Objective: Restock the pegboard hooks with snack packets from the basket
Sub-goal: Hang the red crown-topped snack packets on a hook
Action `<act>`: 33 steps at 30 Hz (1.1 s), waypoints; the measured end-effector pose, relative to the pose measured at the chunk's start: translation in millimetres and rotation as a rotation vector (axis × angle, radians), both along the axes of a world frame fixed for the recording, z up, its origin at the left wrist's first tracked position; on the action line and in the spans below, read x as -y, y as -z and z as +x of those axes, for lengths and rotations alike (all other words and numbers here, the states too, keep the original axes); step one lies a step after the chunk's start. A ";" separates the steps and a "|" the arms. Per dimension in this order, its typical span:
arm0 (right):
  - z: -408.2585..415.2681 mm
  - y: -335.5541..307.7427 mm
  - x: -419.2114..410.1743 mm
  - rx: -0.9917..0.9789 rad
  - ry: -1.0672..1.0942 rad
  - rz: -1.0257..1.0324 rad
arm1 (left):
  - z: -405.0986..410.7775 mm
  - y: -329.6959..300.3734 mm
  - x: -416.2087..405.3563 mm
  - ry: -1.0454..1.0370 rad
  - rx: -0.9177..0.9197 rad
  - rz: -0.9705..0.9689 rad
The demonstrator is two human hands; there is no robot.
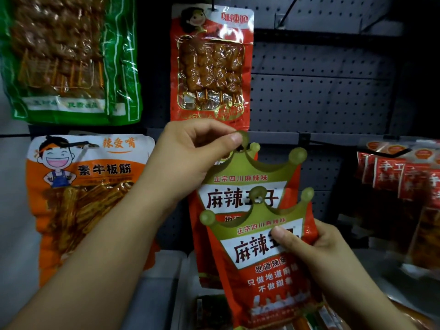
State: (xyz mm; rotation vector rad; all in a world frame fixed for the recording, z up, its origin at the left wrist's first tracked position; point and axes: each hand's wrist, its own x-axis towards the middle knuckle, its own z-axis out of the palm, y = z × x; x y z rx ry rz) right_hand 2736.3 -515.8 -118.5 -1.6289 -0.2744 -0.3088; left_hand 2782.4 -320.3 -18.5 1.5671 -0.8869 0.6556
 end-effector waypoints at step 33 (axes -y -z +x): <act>82.8 2.8 1.8 -0.007 0.309 0.096 | 126.1 -0.6 30.5 -0.215 -0.334 -0.119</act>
